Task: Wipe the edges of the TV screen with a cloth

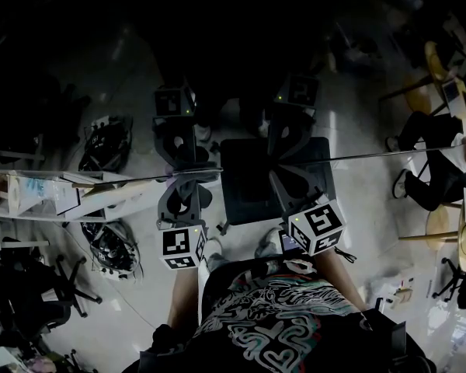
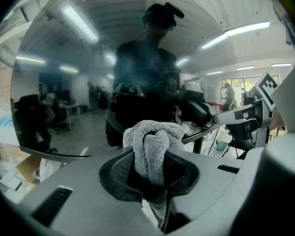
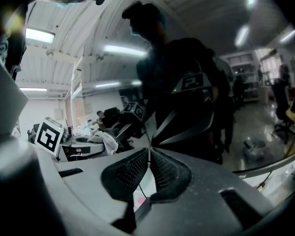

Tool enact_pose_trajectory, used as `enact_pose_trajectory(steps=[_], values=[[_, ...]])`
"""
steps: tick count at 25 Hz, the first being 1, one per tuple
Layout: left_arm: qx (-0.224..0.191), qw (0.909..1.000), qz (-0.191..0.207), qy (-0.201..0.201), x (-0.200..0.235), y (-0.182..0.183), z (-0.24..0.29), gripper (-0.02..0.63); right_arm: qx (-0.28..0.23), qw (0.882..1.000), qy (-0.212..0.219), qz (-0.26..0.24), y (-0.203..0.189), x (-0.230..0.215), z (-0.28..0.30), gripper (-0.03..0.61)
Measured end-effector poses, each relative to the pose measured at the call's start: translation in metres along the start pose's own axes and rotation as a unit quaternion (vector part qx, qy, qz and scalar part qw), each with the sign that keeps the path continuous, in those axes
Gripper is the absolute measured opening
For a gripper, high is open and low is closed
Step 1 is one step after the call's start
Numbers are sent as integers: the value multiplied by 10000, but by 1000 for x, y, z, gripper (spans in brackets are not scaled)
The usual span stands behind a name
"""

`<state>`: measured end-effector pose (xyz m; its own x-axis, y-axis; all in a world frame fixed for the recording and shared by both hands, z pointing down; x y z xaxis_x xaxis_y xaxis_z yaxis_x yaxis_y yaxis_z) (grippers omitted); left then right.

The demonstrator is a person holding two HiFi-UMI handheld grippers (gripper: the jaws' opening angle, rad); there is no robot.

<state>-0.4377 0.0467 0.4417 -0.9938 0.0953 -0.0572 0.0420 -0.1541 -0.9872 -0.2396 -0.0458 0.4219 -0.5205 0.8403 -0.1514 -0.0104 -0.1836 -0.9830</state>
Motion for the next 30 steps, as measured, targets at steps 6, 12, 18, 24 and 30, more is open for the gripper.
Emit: enact_pose_trajectory(steps=[6, 12, 18, 24, 30], values=[[2, 10000, 6, -28, -7, 2, 1, 77, 1, 10000, 89, -8, 1, 0, -3, 35], [30, 10000, 35, -42, -28, 7, 9, 77, -14, 9999, 153, 49, 3, -17, -12, 35], [42, 9999, 57, -88, -39, 8, 10, 77, -53, 9997, 233, 57, 4, -19, -16, 35], [51, 9999, 77, -124, -58, 14, 18, 77, -71, 9996, 253, 83, 9, -35, -26, 35], [19, 9998, 76, -168, -62, 11, 19, 77, -71, 9996, 258, 74, 6, -34, -27, 35]])
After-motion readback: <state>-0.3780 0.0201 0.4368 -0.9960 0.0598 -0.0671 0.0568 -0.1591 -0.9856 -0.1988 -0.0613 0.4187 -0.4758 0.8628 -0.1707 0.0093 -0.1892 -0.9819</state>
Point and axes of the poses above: the fingertips, and each gripper's own axes: z forward along the fingers, x to its left, y out of its top, the point moved 4 cm from there along -z, backward along the fingers, and after that the axes turned 9 degrees about -x, right-handed, at the moved point
